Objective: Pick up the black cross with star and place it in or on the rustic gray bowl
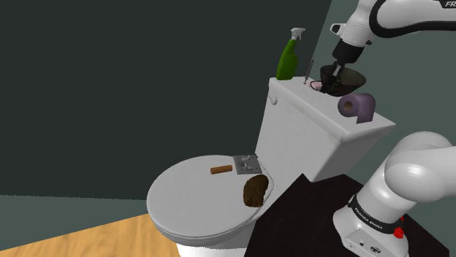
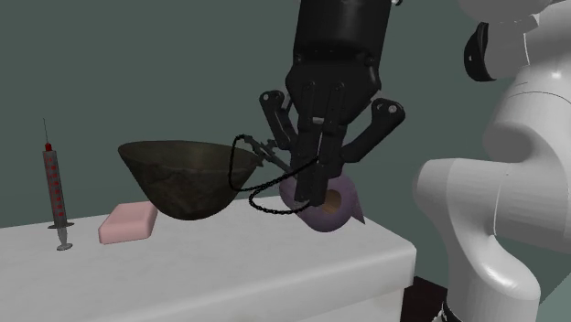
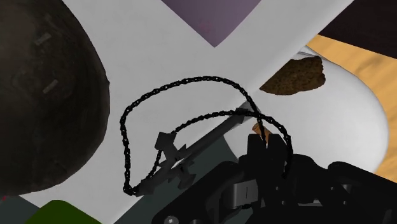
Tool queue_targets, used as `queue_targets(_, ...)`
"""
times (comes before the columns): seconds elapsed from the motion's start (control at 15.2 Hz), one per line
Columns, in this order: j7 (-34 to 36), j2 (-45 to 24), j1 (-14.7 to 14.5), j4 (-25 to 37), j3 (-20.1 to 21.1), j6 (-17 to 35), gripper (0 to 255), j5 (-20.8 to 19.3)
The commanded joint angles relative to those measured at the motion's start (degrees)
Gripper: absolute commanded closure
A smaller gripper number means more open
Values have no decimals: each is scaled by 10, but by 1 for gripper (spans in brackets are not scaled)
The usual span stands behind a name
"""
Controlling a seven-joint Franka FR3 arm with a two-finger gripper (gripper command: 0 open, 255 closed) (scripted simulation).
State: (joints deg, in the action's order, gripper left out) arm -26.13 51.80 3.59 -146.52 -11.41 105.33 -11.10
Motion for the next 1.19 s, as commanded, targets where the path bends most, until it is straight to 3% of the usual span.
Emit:
queue_targets(0.0,0,-4,-2,19,3,-15,255,3)
queue_targets(1.12,-8,-44,-10,173,17,-130,255,19)
